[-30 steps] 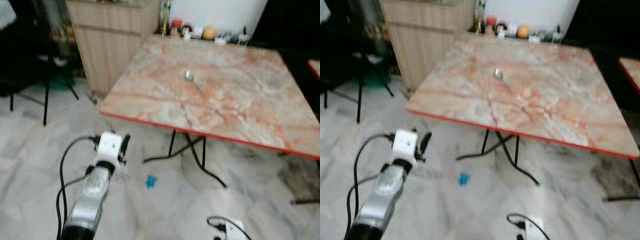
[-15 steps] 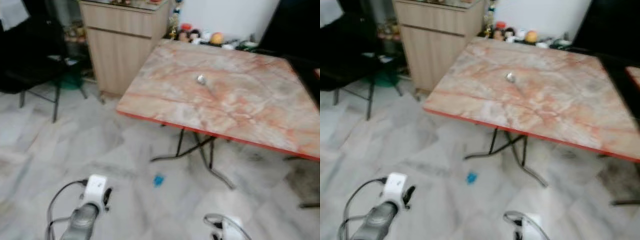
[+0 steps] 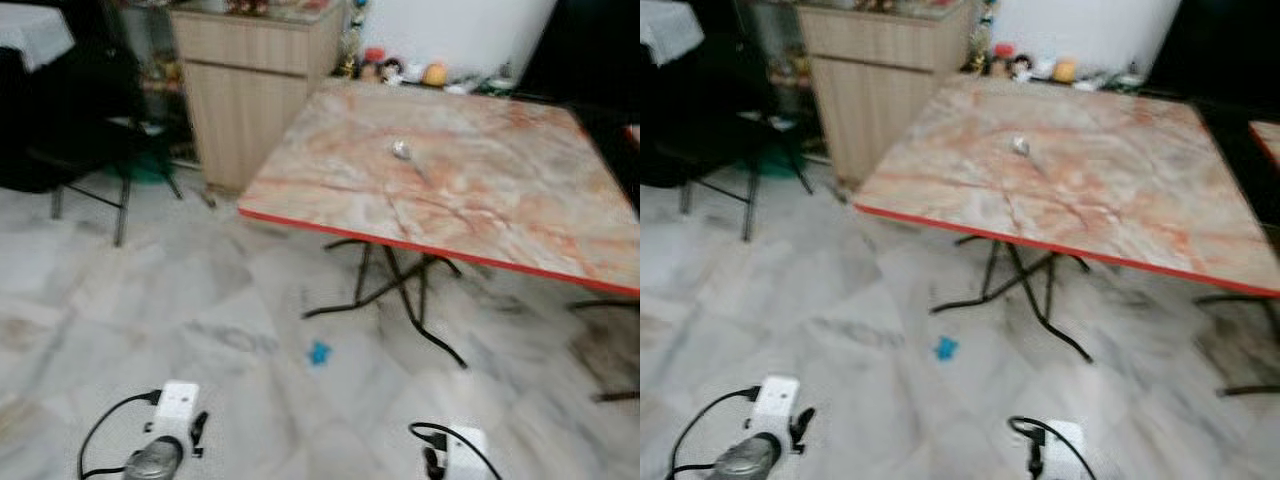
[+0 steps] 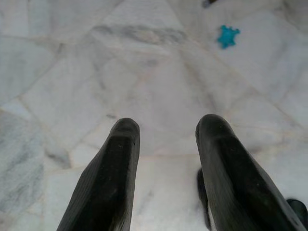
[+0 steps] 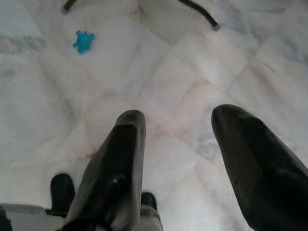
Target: Setting the table
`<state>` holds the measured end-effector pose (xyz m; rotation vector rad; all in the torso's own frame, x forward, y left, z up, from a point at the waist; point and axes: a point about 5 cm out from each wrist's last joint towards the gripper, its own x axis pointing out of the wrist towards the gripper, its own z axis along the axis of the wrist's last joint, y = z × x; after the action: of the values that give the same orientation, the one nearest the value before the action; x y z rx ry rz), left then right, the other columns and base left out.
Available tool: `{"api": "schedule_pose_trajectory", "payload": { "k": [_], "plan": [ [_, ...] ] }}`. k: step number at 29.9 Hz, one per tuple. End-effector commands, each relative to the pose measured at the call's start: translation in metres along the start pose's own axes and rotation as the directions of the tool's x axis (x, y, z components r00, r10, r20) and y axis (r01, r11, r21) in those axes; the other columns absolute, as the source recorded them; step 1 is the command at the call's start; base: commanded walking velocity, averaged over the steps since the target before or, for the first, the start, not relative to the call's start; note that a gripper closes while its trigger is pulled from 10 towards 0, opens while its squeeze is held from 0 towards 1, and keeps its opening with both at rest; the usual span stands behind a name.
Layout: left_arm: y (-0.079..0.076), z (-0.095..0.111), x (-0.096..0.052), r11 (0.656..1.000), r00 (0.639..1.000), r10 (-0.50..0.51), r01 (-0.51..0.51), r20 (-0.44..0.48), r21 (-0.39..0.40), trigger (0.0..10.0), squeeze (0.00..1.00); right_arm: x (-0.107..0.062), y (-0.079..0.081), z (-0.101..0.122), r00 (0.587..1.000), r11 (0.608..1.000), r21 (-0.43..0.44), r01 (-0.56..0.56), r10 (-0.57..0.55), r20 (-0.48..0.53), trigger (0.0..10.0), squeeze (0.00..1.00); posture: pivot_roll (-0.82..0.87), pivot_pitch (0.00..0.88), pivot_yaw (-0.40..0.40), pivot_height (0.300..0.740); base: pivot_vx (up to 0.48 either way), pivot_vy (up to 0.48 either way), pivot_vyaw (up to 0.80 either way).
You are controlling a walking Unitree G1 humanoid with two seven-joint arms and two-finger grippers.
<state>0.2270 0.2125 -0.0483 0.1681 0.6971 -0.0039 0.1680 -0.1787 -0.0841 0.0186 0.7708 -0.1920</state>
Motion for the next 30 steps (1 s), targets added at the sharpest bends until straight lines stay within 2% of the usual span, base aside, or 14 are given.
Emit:
{"api": "schedule_pose_trajectory", "payload": {
  "k": [1, 4, 15, 18, 19, 20, 21, 22, 23, 24, 25, 27, 29, 30],
  "plan": [
    [-0.006, 0.003, 0.002, 1.0, 1.0, -0.014, 0.014, 0.01, 0.003, 10.0, 0.0, 0.0, -0.01, 0.002, 0.999, 0.999, 0.008, 0.032, -0.032, 0.02, 10.0, 0.0, 0.09, 0.0, -0.051, 0.74, 0.0, -0.439, 0.0],
    [-0.007, 0.001, 0.002, 1.0, 1.0, -0.012, 0.012, 0.0, 0.006, 10.0, 0.0, 0.0, -0.01, 0.004, 0.998, 0.999, 0.008, 0.032, -0.033, 0.046, 10.0, 0.0, 0.09, 0.0, -0.051, 0.74, 0.0, -0.351, 0.0],
    [-0.006, -0.009, -0.001, 1.0, 0.999, -0.009, 0.008, -0.034, -0.016, 10.0, 0.0, -0.003, -0.011, 0.012, 0.987, 0.999, 0.02, 0.045, -0.048, 0.151, 10.0, 0.0, 0.09, 0.0, -0.058, 0.74, 0.0, 0.0, 0.0],
    [-0.005, -0.012, -0.002, 1.0, 0.999, 0.001, -0.002, -0.04, -0.031, 10.0, 0.0, -0.004, -0.011, 0.017, 0.976, 0.999, 0.016, 0.048, -0.05, 0.21, 10.0, 0.0, 0.08, 0.0, -0.058, 0.74, 0.0, 0.0, 0.0],
    [-0.005, -0.012, -0.002, 0.999, 0.999, 0.004, -0.006, -0.041, -0.038, 10.0, 0.0, -0.002, -0.012, 0.026, 0.967, 0.999, 0.004, 0.047, -0.046, 0.252, 10.0, 0.0, 0.08, 0.0, -0.058, 0.74, 0.0, 0.0, 0.0],
    [-0.005, -0.013, -0.002, 0.999, 0.999, 0.007, -0.008, -0.042, -0.041, 10.0, 0.0, 0.004, -0.017, 0.056, 0.933, 0.999, 0.002, 0.047, -0.044, 0.358, 10.0, 0.0, 0.08, 0.0, -0.058, 0.74, 0.0, 0.0, 0.0],
    [-0.005, -0.013, -0.002, 0.999, 0.999, 0.007, -0.008, -0.042, -0.041, 10.0, 0.0, 0.004, -0.017, 0.056, 0.933, 0.999, 0.002, 0.047, -0.044, 0.358, 10.0, 0.0, 0.08, 0.0, -0.058, 0.74, 0.0, 0.0, 0.0],
    [-0.004, -0.014, -0.002, 0.999, 0.999, 0.008, -0.01, -0.043, -0.043, 10.0, 0.0, 0.007, -0.023, 0.109, 0.857, 0.999, 0.016, 0.038, -0.041, 0.514, 10.0, 0.0, 0.08, 0.0, -0.058, 0.74, 0.0, 0.0, 0.0],
    [-0.005, -0.014, -0.003, 0.999, 0.999, 0.01, -0.012, -0.042, -0.046, 10.0, 0.0, 0.002, -0.026, 0.154, 0.771, 1.0, 0.022, 0.022, -0.031, 0.636, 10.0, 0.0, 0.08, 0.0, -0.058, 0.74, 0.0, 0.0, 0.0],
    [-0.005, -0.014, -0.003, 0.999, 0.999, 0.01, -0.012, -0.042, -0.046, 10.0, 0.0, 0.002, -0.026, 0.154, 0.771, 1.0, 0.022, 0.022, -0.031, 0.636, 10.0, 0.0, 0.08, 0.0, -0.058, 0.74, 0.0, 0.0, 0.0],
    [-0.005, -0.015, -0.003, 0.999, 0.999, 0.01, -0.012, -0.038, -0.052, 10.0, 0.0, -0.012, -0.026, 0.197, 0.67, 1.0, 0.029, -0.003, -0.02, 0.742, 10.0, 0.0, 0.08, 0.0, -0.058, 0.74, 0.0, 0.0, 0.0],
    [-0.005, -0.015, -0.003, 0.999, 0.999, 0.01, -0.012, -0.038, -0.052, 10.0, 0.0, -0.012, -0.026, 0.197, 0.67, 1.0, 0.029, -0.003, -0.02, 0.742, 10.0, 0.0, 0.08, 0.0, -0.058, 0.74, 0.0, 0.0, 0.0],
    [-0.005, -0.018, -0.004, 0.998, 0.999, 0.01, -0.013, -0.049, -0.058, 10.0, 0.0, -0.022, -0.023, 0.221, 0.599, 0.999, 0.026, -0.02, -0.009, 0.801, 10.0, 0.0, 0.08, 0.0, -0.058, 0.74, 0.0, 0.0, 0.0],
    [-0.005, -0.018, -0.004, 0.998, 0.999, 0.01, -0.013, -0.049, -0.058, 10.0, 0.0, -0.022, -0.023, 0.221, 0.599, 0.999, 0.026, -0.02, -0.009, 0.801, 10.0, 0.0, 0.08, 0.0, -0.058, 0.74, 0.0, 0.0, 0.0]
  ]
}}
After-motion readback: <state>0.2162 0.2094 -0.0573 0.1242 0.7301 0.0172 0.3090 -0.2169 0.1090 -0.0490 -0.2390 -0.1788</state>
